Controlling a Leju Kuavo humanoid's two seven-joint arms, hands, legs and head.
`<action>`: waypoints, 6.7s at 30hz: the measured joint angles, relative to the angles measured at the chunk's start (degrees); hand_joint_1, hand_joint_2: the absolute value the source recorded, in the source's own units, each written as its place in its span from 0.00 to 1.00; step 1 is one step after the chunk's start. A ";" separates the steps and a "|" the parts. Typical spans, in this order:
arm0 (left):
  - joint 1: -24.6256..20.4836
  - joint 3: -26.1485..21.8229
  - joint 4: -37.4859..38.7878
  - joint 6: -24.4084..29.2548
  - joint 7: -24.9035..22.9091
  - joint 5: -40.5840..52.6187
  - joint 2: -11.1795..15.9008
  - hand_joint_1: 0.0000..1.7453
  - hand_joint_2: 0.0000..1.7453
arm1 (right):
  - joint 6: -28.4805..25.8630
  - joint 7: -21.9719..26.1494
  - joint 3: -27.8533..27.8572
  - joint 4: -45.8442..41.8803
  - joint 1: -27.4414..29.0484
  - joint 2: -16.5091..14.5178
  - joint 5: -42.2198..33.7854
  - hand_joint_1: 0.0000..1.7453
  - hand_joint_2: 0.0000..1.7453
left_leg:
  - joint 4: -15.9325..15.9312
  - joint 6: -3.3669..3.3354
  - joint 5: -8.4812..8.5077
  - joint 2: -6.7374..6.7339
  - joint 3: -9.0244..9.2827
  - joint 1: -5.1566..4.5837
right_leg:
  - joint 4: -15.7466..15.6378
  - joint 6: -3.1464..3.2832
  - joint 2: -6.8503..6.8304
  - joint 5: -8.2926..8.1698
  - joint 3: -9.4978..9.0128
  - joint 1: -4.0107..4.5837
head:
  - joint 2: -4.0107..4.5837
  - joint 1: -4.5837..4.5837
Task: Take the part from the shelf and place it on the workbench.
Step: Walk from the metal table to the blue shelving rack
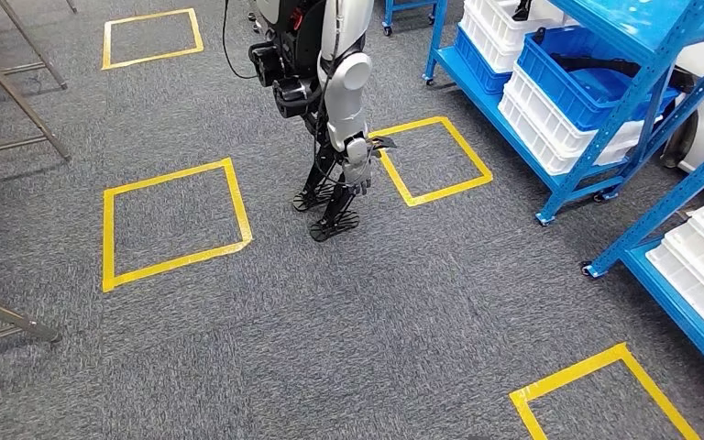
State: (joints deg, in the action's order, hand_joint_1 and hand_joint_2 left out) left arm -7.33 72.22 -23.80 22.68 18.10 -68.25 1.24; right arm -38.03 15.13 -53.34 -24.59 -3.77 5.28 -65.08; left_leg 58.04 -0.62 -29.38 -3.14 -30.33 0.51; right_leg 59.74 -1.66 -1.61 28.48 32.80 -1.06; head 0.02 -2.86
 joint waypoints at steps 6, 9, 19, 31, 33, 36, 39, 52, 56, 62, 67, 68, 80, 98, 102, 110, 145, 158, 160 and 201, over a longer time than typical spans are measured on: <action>-0.40 0.02 -0.02 -0.02 -0.22 0.34 0.00 0.00 0.00 | -0.04 0.32 -0.18 0.00 0.00 0.10 -0.34 0.00 0.00 | 3.78 1.89 -2.94 0.87 -0.73 0.36 | -1.47 2.35 1.37 -0.32 -0.55 0.42 | 0.00 1.11; -0.22 0.02 -0.01 -0.03 -0.23 0.38 0.01 0.00 0.00 | -0.07 0.35 -0.27 0.00 -0.13 0.18 -0.39 0.00 0.00 | 14.67 2.04 -8.02 2.38 -5.74 0.36 | -1.46 2.89 2.37 -0.30 -0.57 0.65 | 0.00 1.96; -0.33 0.03 -0.01 -0.03 -0.25 0.39 0.06 0.00 0.00 | -0.05 0.36 -0.54 0.00 -0.01 0.19 -0.43 0.00 0.00 | 0.01 -0.16 0.62 4.79 -0.54 -0.39 | -1.19 1.66 6.19 -0.06 -0.64 0.83 | 0.00 2.61; -0.30 0.02 -0.02 -0.01 -0.25 0.40 0.01 0.00 0.00 | -0.01 0.35 -0.79 0.00 -0.13 0.28 -0.91 0.00 0.00 | 0.19 0.57 -0.20 -0.18 0.06 0.13 | -0.24 -0.09 -0.33 0.16 -0.21 -0.10 | 0.00 0.10; -0.36 0.02 -0.02 0.01 -0.25 0.40 0.01 0.00 0.00 | -0.02 0.35 -0.81 0.00 -0.08 0.28 -0.93 0.00 0.00 | 0.26 1.21 -0.39 -0.60 0.28 0.07 | -0.63 0.83 0.17 0.35 -0.23 0.15 | 0.00 0.49; -0.42 0.02 -0.02 0.01 -0.23 0.39 0.01 0.00 0.00 | -0.03 0.35 -0.84 0.00 -0.05 0.32 -0.93 0.00 0.00 | 2.43 2.13 -2.22 0.41 -0.14 0.46 | -0.90 2.00 1.10 0.14 -0.34 0.17 | 0.00 1.14; -0.23 0.03 -0.02 0.01 -0.22 0.39 0.01 0.00 0.00 | -0.05 0.35 -0.86 0.00 -0.23 0.37 -0.92 0.00 0.00 | 12.93 2.35 -7.50 2.28 -4.80 0.50 | -0.95 2.70 2.07 0.09 -0.36 0.35 | 0.00 2.05; -0.20 0.03 -0.04 0.18 -0.22 0.39 0.00 0.00 0.00 | -0.12 0.27 -1.23 0.00 -0.19 0.25 -1.03 0.00 0.00 | -1.13 -0.93 1.33 3.85 -0.41 -0.03 | 2.38 0.89 4.58 2.56 0.96 0.74 | 0.00 2.21; -0.02 0.02 -0.04 0.21 -0.22 0.39 0.01 0.00 0.00 | -0.12 0.26 -1.32 0.00 -0.22 0.27 -1.08 0.00 0.00 | -1.20 -1.16 1.23 1.74 -0.32 -0.03 | 13.84 -0.08 2.29 7.33 6.36 0.24 | 0.00 1.31; -0.11 0.02 -0.04 0.22 -0.24 0.39 0.01 0.00 0.00 | -0.12 0.26 -1.40 0.00 -0.21 0.28 -1.21 0.00 0.00 | 0.33 0.59 -0.15 -0.17 -0.16 -0.08 | -0.56 -0.02 -0.70 0.47 -0.38 -0.08 | 0.00 0.32; -0.25 0.02 -0.04 0.22 -0.25 0.39 0.01 0.00 0.00 | -0.15 0.28 -1.50 0.00 -0.25 0.31 -1.27 0.00 0.00 | 3.55 2.03 -2.75 0.86 -0.76 0.31 | -0.88 2.02 0.87 0.25 -0.41 0.03 | 0.00 1.48; -0.23 0.03 -0.04 0.22 -0.25 0.39 0.01 0.00 0.00 | -0.16 0.29 -1.51 0.00 -0.31 0.32 -1.26 0.00 0.00 | 6.73 2.20 -4.59 1.65 -2.05 0.37 | -0.92 2.25 1.18 0.20 -0.42 0.03 | 0.00 1.81; -0.08 0.04 -0.05 0.21 -0.25 0.39 -0.02 0.00 0.00 | -0.14 0.32 -1.71 0.00 -0.24 0.29 -1.39 0.00 0.00 | 0.26 0.14 0.45 5.02 -0.67 -0.19 | -0.89 1.03 6.12 0.06 -0.34 0.24 | 0.00 2.98; -0.55 0.04 -0.06 -0.11 -0.22 0.39 -0.13 0.00 0.00 | -0.15 0.60 -1.78 0.02 -0.30 0.39 -1.75 0.00 0.00 | 5.10 2.22 -3.33 1.31 -1.88 0.35 | -0.83 2.17 1.39 0.34 -0.53 0.00 | 0.00 1.84; -0.26 0.05 -0.05 -0.23 -0.23 0.39 -0.13 0.00 0.00 | -0.01 0.66 -1.84 0.02 -0.32 0.42 -1.76 0.00 0.00 | 16.53 2.24 -7.73 2.51 -7.12 0.34 | -0.75 2.54 2.89 0.30 -0.45 0.28 | 0.00 2.74; -0.40 0.05 -0.06 -0.29 -0.25 0.39 -0.04 0.00 0.00 | 0.01 0.52 -2.14 0.02 -0.35 0.29 -1.85 0.00 0.00 | 0.40 0.38 0.25 5.32 -0.68 -0.09 | -0.91 1.13 6.21 0.09 -0.29 0.12 | 0.00 3.08; -0.46 0.25 -0.07 -0.39 -0.66 1.79 0.05 0.00 0.00 | -0.01 0.11 -2.70 0.04 -0.57 0.20 -2.30 0.00 0.00 | -1.07 -0.49 0.95 3.11 -0.22 0.33 | 6.76 0.00 3.04 4.76 3.35 -0.05 | 0.00 2.21; -0.68 0.28 -0.07 -1.65 -0.69 2.15 0.09 0.00 0.00 | -0.03 0.10 -2.70 0.05 -0.36 0.33 -2.78 0.00 0.00 | 1.70 2.07 -1.52 0.37 -0.22 0.14 | -0.97 1.87 1.16 0.29 -0.60 0.02 | 0.00 1.54; -0.63 0.28 -0.07 -1.79 -0.73 2.16 0.09 0.00 0.00 | -0.03 0.12 -2.70 0.06 -0.45 0.35 -2.77 0.00 0.00 | 7.37 2.55 -5.02 1.90 -2.45 0.28 | -1.12 2.27 1.69 0.08 -0.56 -0.11 | 0.00 2.18; -0.36 0.33 -0.07 -2.61 -0.95 2.25 0.41 0.00 0.00 | -0.21 -0.29 -4.05 0.32 -0.86 0.49 -2.10 0.00 0.00 | 0.31 1.20 0.00 3.60 -0.83 -0.19 | -0.53 2.15 3.35 0.60 -0.35 0.63 | 0.00 2.89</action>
State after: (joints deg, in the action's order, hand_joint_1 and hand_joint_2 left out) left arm -7.69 72.55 -23.87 20.06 17.16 -66.01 1.65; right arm -38.24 14.84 -57.40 -24.27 -4.63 5.77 -67.19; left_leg 58.36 0.59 -29.38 0.46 -31.15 0.32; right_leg 59.21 0.49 1.74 29.08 32.45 -0.43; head 0.02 0.03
